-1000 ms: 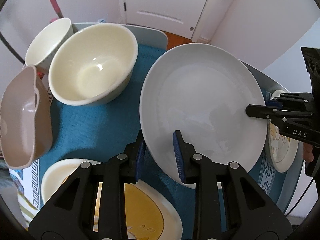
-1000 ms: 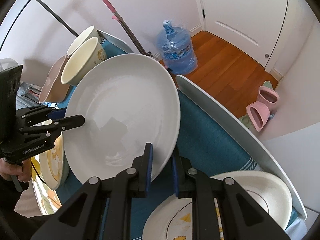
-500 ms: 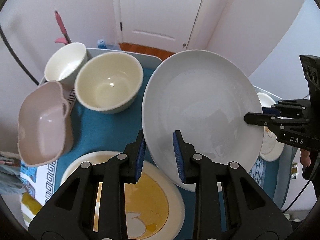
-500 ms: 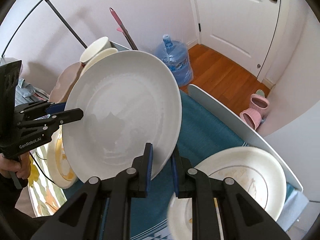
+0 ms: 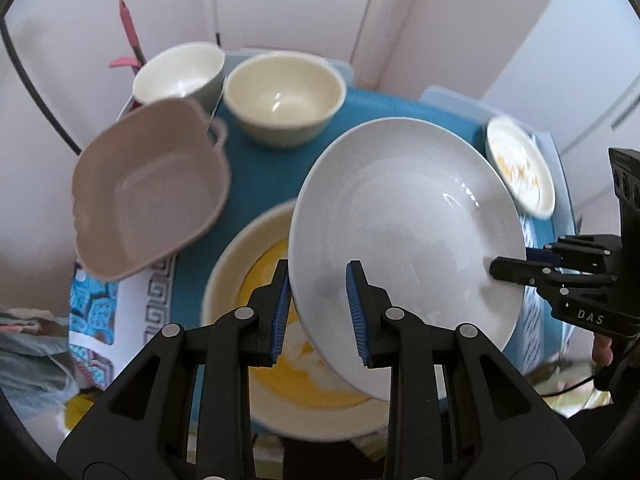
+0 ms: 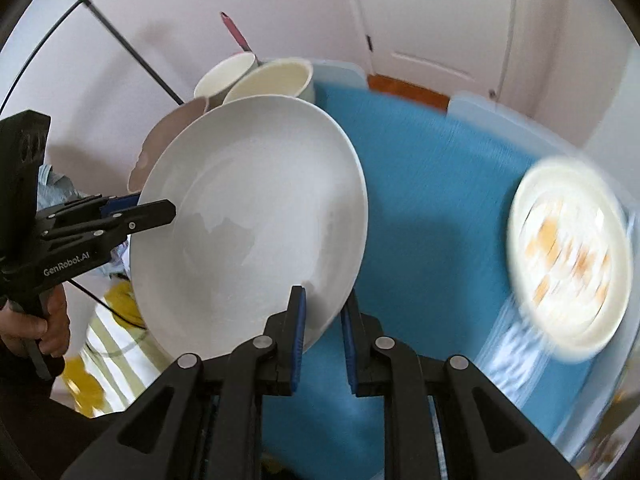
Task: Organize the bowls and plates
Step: 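Carry the white plate with both tools and lower it onto the yellow plate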
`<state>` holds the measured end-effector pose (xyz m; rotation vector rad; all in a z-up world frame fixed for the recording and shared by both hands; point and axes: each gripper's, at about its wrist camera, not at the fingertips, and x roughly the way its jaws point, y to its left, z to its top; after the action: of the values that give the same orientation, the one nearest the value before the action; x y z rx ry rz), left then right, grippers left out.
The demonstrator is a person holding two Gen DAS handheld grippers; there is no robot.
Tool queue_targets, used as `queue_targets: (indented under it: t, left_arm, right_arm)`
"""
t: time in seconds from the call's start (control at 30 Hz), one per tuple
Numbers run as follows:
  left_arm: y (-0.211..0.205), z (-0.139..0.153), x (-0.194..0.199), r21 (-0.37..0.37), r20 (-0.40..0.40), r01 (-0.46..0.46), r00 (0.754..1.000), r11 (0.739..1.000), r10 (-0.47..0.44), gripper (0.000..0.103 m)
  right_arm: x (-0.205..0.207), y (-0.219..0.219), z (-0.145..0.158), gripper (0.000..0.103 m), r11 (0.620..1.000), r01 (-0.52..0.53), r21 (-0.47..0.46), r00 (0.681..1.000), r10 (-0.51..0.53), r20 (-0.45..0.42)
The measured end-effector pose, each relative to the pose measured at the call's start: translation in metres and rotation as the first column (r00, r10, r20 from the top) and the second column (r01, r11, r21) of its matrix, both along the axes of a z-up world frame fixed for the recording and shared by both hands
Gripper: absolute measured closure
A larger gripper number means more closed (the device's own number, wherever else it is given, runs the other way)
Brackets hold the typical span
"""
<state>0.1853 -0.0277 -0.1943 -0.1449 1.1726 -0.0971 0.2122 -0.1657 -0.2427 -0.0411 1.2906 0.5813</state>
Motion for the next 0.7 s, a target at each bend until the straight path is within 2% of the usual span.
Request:
queue_targets:
  t: [0.2, 0.43, 0.7]
  left_arm:
    - [0.024, -0.021, -0.013, -0.002, -0.040, 0.099, 0.994, 0.995, -0.099, 0.078]
    - [0.030, -0.053, -0.009, -0.022, -0.091, 0.184, 0.978, 0.983, -0.185, 0.078]
    - [0.023, -0.068, -0.007, 0.021, -0.100, 0.245, 0.965, 0.969, -0.242, 0.078]
  right_arm:
    - [-0.035, 0.026, -0.019, 0.087, 0.992, 0.122, -0.025, 0.992, -0.122, -0.022]
    - [-0.052, 0.037, -0.022, 0.087, 0.970, 0.226, -0.085, 0.974, -0.224, 0.031]
    - [-0.065, 0.040, -0.023, 0.087, 0.956, 0.274, -0.106, 0.961, -0.270, 0.053]
